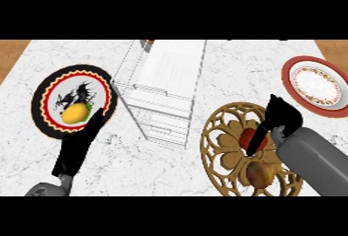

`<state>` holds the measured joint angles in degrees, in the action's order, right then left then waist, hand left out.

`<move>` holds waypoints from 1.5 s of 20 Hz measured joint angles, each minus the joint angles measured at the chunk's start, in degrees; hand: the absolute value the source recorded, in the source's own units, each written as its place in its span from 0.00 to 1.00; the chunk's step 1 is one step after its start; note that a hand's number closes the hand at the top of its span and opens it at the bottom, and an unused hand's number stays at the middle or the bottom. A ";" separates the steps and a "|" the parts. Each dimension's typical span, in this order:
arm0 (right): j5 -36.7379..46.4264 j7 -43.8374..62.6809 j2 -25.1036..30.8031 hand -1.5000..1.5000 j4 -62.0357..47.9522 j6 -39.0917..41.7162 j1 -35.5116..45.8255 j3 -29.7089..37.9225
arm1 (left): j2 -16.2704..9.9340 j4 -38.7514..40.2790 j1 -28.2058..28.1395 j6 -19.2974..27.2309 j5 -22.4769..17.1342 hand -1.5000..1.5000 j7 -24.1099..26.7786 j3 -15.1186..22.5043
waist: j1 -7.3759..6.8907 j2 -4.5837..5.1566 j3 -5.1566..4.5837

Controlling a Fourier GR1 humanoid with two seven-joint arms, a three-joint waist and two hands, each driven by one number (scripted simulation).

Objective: Pick the bell pepper from the placemat and place it in the tiered shelf

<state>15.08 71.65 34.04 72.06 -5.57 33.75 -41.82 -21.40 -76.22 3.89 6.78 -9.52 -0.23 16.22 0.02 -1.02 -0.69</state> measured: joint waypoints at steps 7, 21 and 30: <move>1.60 0.01 -2.29 1.00 -1.34 1.67 -1.18 1.28 | -0.64 -1.47 -1.56 -1.07 -0.19 0.50 -0.29 -0.40 | -0.12 -0.28 -0.22; 10.03 -2.54 -7.20 1.00 -2.61 3.04 -0.78 3.13 | 0.80 -1.62 -1.66 -0.96 1.37 0.50 -0.61 -0.99 | -0.19 -0.36 -0.18; 13.42 -20.48 -5.09 1.00 2.39 8.30 3.31 0.51 | 1.17 -1.68 -1.20 -2.21 1.56 0.50 0.61 -1.21 | -1.35 1.02 0.71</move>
<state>28.50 51.18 28.94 74.46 2.73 37.07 -41.30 -20.23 -77.89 2.69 4.57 -7.96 0.39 15.01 -1.33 0.00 0.03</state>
